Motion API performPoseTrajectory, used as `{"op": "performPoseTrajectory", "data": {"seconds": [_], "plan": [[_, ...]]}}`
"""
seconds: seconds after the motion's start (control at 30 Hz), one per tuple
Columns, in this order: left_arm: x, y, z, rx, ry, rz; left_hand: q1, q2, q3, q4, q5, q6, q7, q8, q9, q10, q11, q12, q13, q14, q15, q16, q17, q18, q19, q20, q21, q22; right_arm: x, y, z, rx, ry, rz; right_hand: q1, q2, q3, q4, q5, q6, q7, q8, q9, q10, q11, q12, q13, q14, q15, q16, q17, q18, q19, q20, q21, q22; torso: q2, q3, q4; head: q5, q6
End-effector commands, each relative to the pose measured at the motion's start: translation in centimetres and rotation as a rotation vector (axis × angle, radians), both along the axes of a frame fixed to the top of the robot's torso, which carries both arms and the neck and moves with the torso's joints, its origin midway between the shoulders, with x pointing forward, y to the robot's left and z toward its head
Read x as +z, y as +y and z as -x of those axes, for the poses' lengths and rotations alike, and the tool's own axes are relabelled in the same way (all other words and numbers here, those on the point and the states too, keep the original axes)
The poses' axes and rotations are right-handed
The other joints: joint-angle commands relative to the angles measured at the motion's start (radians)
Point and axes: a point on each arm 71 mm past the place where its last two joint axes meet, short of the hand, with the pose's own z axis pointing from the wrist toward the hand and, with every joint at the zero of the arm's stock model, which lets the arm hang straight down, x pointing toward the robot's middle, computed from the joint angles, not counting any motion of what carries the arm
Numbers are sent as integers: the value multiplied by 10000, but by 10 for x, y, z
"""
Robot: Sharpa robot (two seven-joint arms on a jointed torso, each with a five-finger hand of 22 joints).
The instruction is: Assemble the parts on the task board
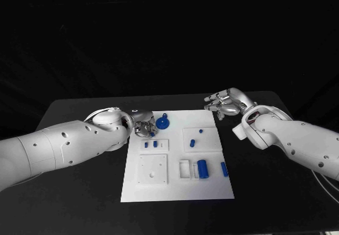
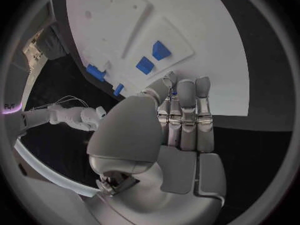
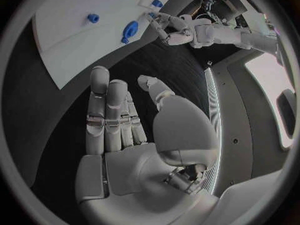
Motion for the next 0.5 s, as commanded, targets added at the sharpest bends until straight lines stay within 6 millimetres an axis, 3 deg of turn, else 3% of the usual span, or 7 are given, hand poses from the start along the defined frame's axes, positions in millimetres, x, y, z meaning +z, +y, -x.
{"op": "performPoseTrajectory", "data": {"seconds": [0.03, 0.4, 0.5], "plan": [[-12, -3, 5, -215, 345, -651, 21, 59, -28, -6, 24, 178, 154, 26, 4, 61, 7, 58, -15, 33, 7, -1, 13, 160, 14, -53, 52, 218, 0, 2, 0, 181, -3, -1, -105, 5, 78, -5, 29, 47, 20, 5, 13, -65, 16, -64, -12, 37, 60, 63, -9, 182, 340, 66, 32, -6, 6, 1, -6, 15, -7], [-12, 3, 4, -66, 203, -652, 149, -37, -310, -104, -23, -301, 235, 5, -21, -160, 66, 60, -12, -123, 65, -51, -16, 173, -110, 12, 45, 217, 0, 1, 0, 164, -12, 4, -129, -8, 99, -26, 25, 57, 21, 4, 12, -81, 22, -71, -14, 31, 62, 72, -26, 182, 331, 66, 22, -32, -3, -4, 3, 17, -19], [-9, 4, 4, -40, -53, -361, 15, -96, -432, 30, -452, -647, 160, 16, -16, -137, 14, 60, -13, -155, 54, -64, -28, 118, -134, 29, -42, 173, 0, 0, 0, 142, -18, 8, -129, -8, 99, -26, 25, 57, 21, 4, 12, -81, 22, -71, -14, 31, 62, 72, -26, 182, 331, 66, 22, -32, 10, -15, 12, -8, -11]]}}
